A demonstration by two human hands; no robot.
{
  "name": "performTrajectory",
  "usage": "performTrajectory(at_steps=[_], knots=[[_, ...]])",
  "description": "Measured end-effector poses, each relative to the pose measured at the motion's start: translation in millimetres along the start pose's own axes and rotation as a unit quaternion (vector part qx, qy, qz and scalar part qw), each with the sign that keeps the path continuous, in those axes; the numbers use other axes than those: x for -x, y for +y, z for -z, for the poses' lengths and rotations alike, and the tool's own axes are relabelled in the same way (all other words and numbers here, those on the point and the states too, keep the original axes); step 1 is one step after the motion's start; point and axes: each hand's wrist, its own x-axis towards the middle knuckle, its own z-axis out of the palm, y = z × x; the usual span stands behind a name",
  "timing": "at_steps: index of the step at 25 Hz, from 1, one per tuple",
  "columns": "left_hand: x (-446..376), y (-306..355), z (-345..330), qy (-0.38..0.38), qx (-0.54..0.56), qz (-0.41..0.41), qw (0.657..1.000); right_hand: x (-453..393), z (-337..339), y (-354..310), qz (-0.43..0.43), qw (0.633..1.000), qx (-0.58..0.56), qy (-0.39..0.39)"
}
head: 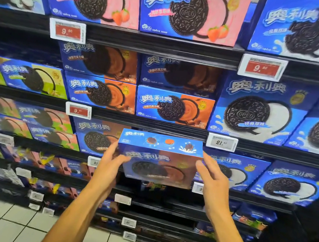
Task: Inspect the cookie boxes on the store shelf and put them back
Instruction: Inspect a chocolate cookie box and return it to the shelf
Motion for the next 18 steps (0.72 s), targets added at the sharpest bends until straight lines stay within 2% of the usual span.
performTrajectory(at_steps=[3, 5, 8, 12, 14, 18], knots=[[11, 27, 2, -0.034, 0.001, -0.048, 0.998, 3, 13, -7, 0.076, 0.992, 0.004, -0.097], [18, 43, -3, -0.068, -0.005, -0.063, 0.996, -1, 19, -12, 0.109, 0.984, 0.037, -0.133], [31, 56, -16, -0.051, 0.01, -0.097, 0.994, -9, 27, -24, 0.137, 0.983, 0.048, -0.109], [53, 60, -23, -0.034, 0.076, -0.142, 0.986, -15, 39, -39, 0.117, 0.988, -0.101, -0.026], [65, 59, -26, -0.051, 0.112, -0.162, 0.979, -16, 43, -47, 0.077, 0.98, -0.181, -0.021], [76, 52, -35, -0.045, 0.168, -0.187, 0.967, -5, 45, -69, 0.077, 0.973, -0.215, -0.038]])
